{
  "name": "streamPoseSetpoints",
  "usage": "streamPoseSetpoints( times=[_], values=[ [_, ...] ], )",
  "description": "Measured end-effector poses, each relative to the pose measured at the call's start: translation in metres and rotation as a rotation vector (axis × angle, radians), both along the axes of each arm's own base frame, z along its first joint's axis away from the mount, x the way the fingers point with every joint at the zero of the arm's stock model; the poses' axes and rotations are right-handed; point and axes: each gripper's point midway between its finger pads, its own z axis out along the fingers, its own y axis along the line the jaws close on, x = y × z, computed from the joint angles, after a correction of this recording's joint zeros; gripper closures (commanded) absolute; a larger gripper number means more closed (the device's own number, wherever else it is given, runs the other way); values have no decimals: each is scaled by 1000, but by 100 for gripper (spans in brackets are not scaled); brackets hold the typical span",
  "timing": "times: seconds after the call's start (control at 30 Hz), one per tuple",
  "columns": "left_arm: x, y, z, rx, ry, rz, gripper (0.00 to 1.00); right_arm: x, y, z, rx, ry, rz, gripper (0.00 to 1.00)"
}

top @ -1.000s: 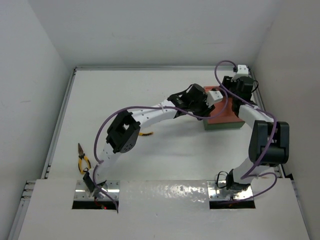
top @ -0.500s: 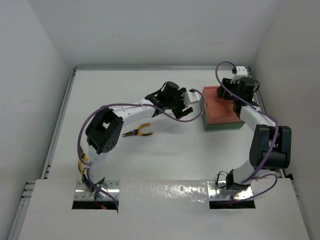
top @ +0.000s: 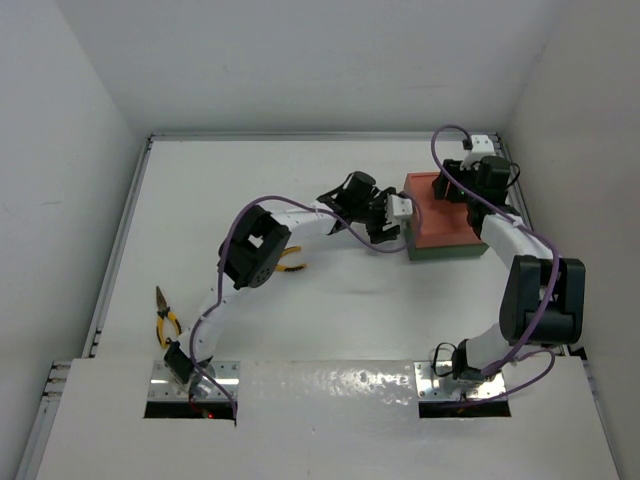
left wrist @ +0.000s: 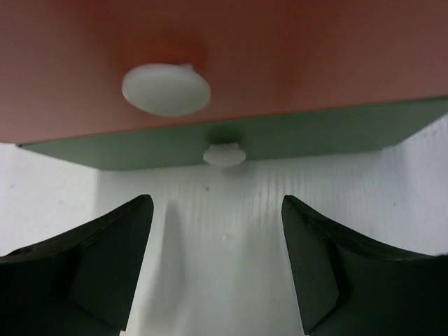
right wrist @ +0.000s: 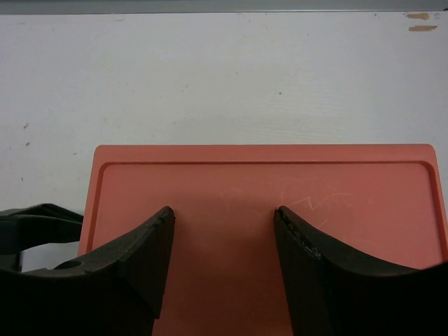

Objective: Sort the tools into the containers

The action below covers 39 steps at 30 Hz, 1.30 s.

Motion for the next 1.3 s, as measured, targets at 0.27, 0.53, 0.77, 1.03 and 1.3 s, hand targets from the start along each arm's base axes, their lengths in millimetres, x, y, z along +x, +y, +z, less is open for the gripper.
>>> streamPoseSetpoints(
  times=[0.27, 0.53, 0.77, 1.03, 1.3],
  values=[
    [-1, -24, 11, -109, 54, -51, 35, -4, 1, -2, -2, 2, 2, 41],
    [1, -29, 16, -142, 67, -40, 53, -4, 0, -1, -6, 1, 4, 41],
    [3, -31, 14, -149, 80, -27, 55, -4, 0, -2, -10, -1, 5, 41],
    [5, -34, 5, -147, 102, -19, 69, -4, -1, -2, -20, -2, 2, 41],
    [6, -36, 1, -127, 119, -2, 73, -4, -3, -2, -28, -1, 0, 41]
  ],
)
